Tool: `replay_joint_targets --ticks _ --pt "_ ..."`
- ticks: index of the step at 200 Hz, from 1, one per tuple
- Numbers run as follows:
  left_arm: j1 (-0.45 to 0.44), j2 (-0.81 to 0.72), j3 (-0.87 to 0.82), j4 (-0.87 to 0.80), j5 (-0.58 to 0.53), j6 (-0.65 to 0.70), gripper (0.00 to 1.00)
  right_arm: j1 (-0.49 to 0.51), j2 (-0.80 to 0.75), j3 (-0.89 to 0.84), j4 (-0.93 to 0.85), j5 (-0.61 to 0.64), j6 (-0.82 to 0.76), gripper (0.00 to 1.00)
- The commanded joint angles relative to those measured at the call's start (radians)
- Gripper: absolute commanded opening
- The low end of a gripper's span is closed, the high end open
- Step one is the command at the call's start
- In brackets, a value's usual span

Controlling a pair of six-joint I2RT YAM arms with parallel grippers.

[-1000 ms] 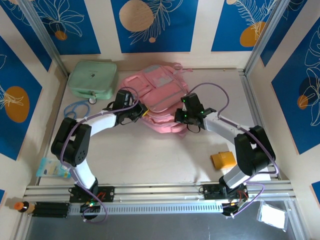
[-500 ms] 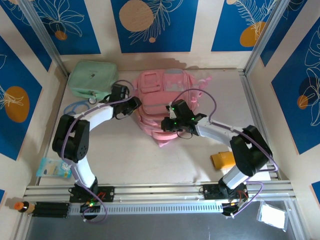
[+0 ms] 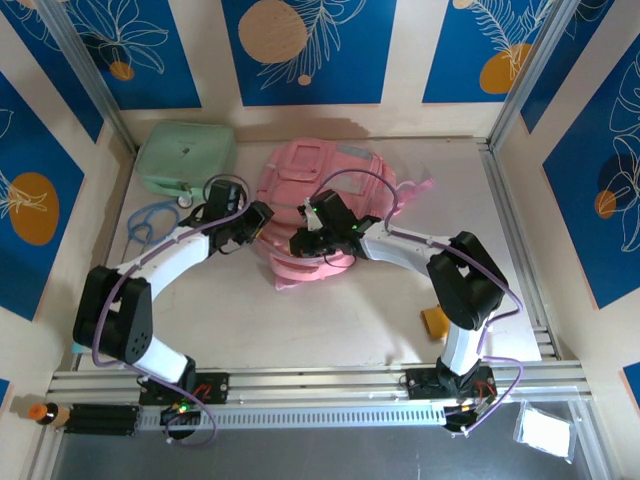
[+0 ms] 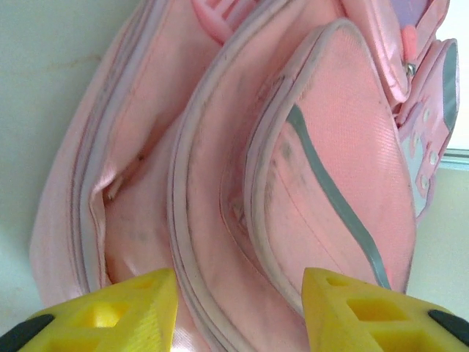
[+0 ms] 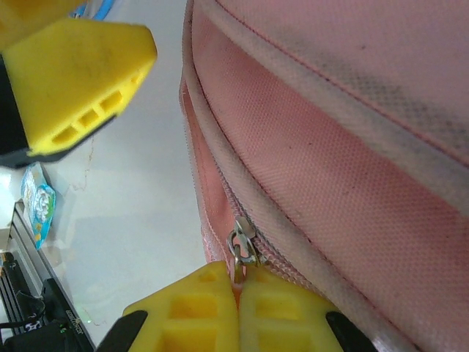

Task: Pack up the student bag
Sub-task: Zip the student bag at the top-center of the table.

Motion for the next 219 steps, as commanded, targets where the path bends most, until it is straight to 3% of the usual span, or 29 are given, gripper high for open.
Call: replay_joint_targets --ticks 1,76,143,182,219 --pt "-0.04 -0.012 -0.015 -0.033 -0.011 -0.099 0.47 0.013 -0.003 0.036 0.007 -0.042 -0.004 0.0" --pt "-0.088 0.029 -0.039 -0.038 -0.075 -0.216 0.43 0.014 -0.019 0.025 0.001 -0.022 -0.002 0.0" --pt "-0.092 0.106 0.0 0.02 -0.046 -0.192 0.4 0.016 -0.023 0.021 -0.002 -0.025 -0.009 0.0" --pt "-0.091 0.121 0.008 0.04 -0.079 -0.191 0.21 0.017 -0.051 0.003 -0.033 0.037 -0.031 0.0" --pt "-0.087 0.107 0.018 0.038 -0.095 -0.165 0.0 0.03 -0.11 -0.054 -0.109 0.283 -0.073 0.0"
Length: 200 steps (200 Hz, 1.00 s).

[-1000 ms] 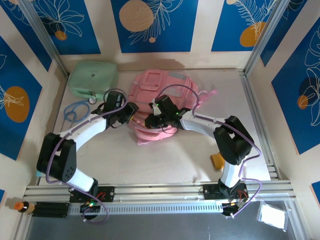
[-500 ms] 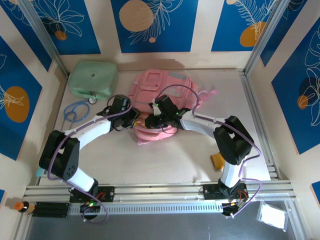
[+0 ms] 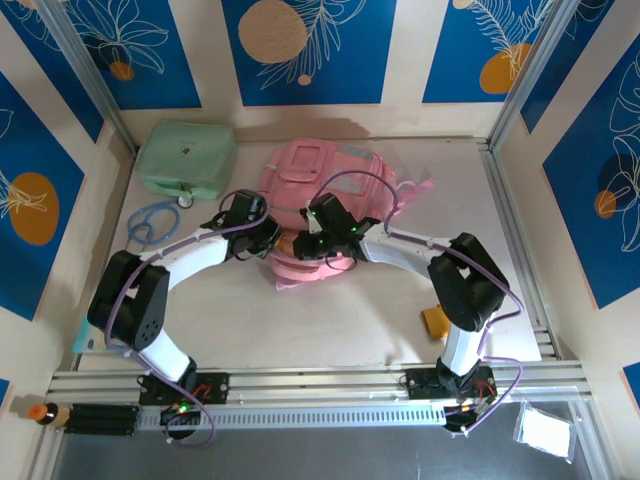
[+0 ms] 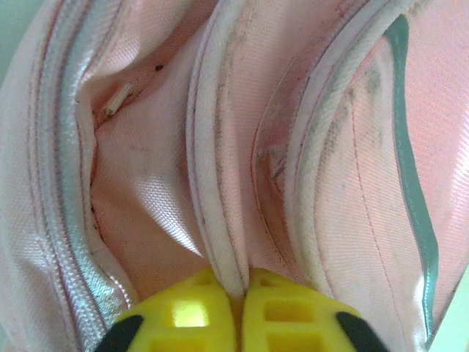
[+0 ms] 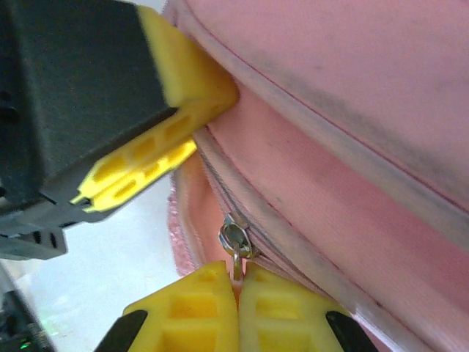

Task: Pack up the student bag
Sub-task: Zip the student bag at the top-center of the table.

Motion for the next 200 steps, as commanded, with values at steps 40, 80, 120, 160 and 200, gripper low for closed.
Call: replay_joint_targets --ticks 40,80,120,160,200 --pt "0.008 -0.027 0.044 -0.026 -0.075 0.076 0.0 0.008 -0.164 -0.114 -0.121 0.362 -0.051 0.0" --pt "0.013 -0.041 0.054 -0.036 -0.077 0.096 0.0 -0.027 -0.219 -0.173 -0.149 0.442 -0.028 0.0" --pt "0.014 -0.035 0.068 -0.03 -0.047 0.106 0.0 -0.049 -0.176 -0.135 -0.163 0.336 -0.063 0.0" --pt "0.014 -0.035 0.07 -0.023 -0.024 0.1 0.0 -0.042 -0.132 -0.095 -0.178 0.363 -0.004 0.18" --pt "0.014 -0.035 0.073 -0.022 -0.02 0.101 0.0 -0.044 -0.11 -0.072 -0.17 0.364 0.005 0.21"
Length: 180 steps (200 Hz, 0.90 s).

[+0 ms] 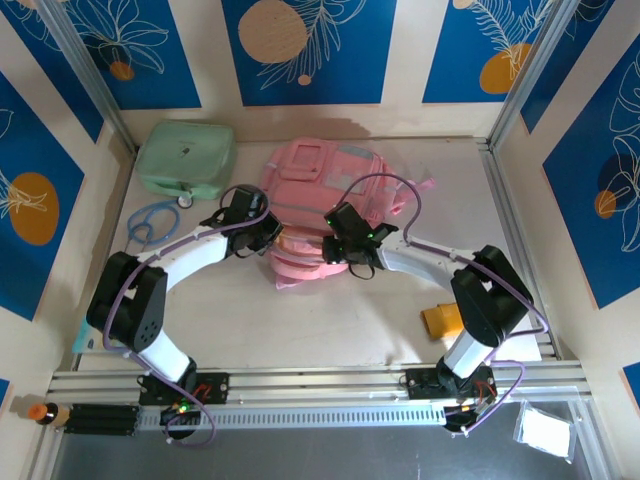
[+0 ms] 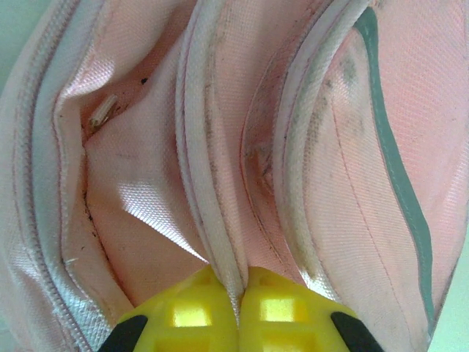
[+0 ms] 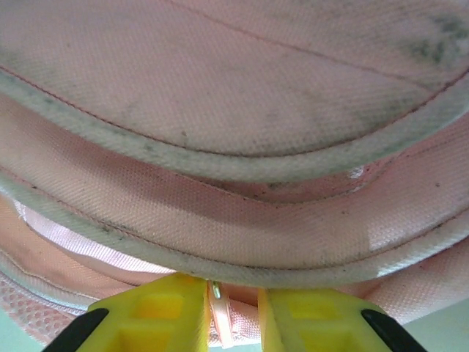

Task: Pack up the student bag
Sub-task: Zip the student bag at the top-center of the table.

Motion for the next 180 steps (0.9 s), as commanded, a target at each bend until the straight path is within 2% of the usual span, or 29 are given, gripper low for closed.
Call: replay_joint_targets --ticks 1,39,77,119,150,163,180 --pt "0.01 -0.026 0.04 0.007 -0.001 0.029 0.0 -0.01 0.022 0.04 -0.024 0.036 0.015 0.2" --pt "0.012 -0.028 0.039 -0.001 -0.013 0.034 0.0 -0.011 0.019 0.043 -0.034 0.08 -0.01 0.04" --pt "0.031 -0.045 0.019 -0.016 -0.038 0.045 0.0 -0.047 -0.045 -0.038 -0.019 0.157 -0.038 0.03" --pt "0.06 -0.042 0.018 -0.047 -0.034 0.086 0.0 -0.143 -0.14 -0.138 0.062 0.045 -0.164 0.04" --pt "0.086 -0.035 0.027 -0.072 -0.022 0.119 0.0 -0.162 -0.123 -0.107 0.057 0.004 -0.227 0.03" --pt "0.098 -0.041 0.029 -0.082 -0.021 0.139 0.0 -0.162 -0.098 -0.078 0.05 -0.058 -0.263 0.02" --pt "0.116 -0.057 0.027 -0.095 -0.018 0.194 0.26 -0.138 -0.045 0.006 0.008 -0.133 -0.298 0.0"
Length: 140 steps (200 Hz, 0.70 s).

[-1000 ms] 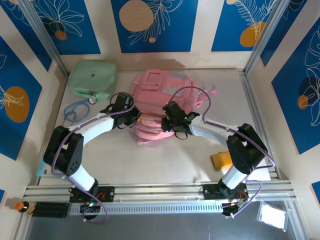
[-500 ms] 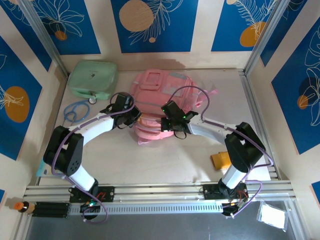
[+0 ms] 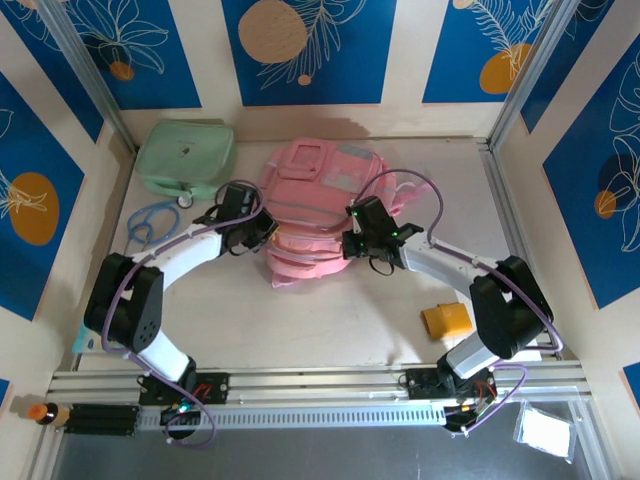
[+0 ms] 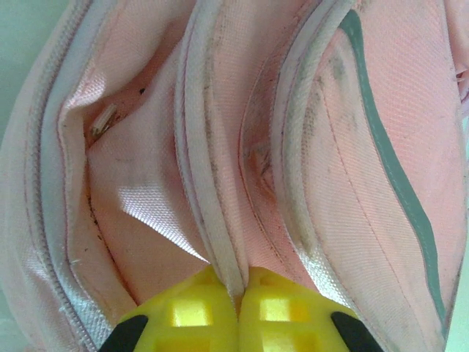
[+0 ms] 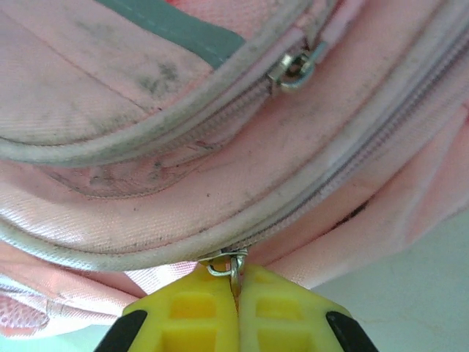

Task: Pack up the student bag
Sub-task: Zip the student bag at the top-center of the table.

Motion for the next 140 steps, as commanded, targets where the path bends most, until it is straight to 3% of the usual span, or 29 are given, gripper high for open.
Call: replay_joint_targets --ticks 1,16,52,88,140 --pt "0.06 -0.047 0.02 -0.081 -0.058 0.107 0.27 0.001 0.055 0.101 -0.056 -0.05 -0.083 0.0" --pt "0.079 -0.065 0.017 -0.118 -0.062 0.145 0.37 0.043 0.099 0.167 -0.076 -0.071 -0.104 0.0" --pt "0.104 -0.136 -0.011 -0.161 -0.024 0.144 0.46 0.116 0.176 0.266 -0.064 -0.148 -0.112 0.0" --pt "0.101 -0.175 -0.077 -0.046 0.09 0.03 0.48 0.171 0.223 0.328 -0.054 -0.21 -0.114 0.0" --pt "0.067 -0.08 -0.067 0.049 0.173 -0.029 0.46 0.2 0.235 0.341 -0.045 -0.263 -0.11 0.0"
